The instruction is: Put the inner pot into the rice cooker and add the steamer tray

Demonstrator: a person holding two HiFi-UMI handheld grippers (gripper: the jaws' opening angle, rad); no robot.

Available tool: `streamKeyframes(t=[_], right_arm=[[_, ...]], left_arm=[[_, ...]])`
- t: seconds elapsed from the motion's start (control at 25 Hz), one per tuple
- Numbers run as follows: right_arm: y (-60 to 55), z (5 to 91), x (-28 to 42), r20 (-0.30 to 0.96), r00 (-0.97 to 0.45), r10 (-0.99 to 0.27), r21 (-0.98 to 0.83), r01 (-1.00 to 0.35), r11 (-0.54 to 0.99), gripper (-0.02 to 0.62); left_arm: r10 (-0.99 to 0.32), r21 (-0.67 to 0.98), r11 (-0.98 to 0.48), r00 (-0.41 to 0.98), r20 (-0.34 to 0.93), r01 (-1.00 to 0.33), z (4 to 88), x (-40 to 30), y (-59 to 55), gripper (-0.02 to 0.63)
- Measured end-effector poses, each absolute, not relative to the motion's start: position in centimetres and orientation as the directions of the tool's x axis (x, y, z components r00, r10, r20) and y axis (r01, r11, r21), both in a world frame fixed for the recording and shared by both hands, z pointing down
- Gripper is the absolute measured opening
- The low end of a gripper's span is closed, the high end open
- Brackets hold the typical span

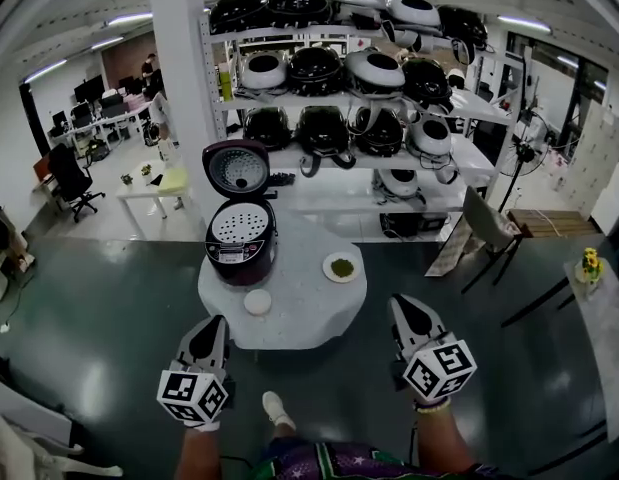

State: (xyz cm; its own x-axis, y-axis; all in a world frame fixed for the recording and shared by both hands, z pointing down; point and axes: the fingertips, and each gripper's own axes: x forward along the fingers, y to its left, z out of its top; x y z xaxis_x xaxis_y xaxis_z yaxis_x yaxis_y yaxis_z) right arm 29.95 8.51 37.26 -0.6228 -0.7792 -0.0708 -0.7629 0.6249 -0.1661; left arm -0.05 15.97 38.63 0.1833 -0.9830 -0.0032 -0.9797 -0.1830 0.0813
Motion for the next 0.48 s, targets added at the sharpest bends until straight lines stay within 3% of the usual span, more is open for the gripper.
streamKeyframes(t=[0.48], right_arm=[[9.8, 37.9, 29.0, -0.058, -0.656, -0.753, -0.177, -0.735, 0.654, 0.005]], left_arm=[[-0.985, 0.048, -0.172, 0.173, 0.015, -0.984, 38.5, 0.6, 18.3, 0.023]])
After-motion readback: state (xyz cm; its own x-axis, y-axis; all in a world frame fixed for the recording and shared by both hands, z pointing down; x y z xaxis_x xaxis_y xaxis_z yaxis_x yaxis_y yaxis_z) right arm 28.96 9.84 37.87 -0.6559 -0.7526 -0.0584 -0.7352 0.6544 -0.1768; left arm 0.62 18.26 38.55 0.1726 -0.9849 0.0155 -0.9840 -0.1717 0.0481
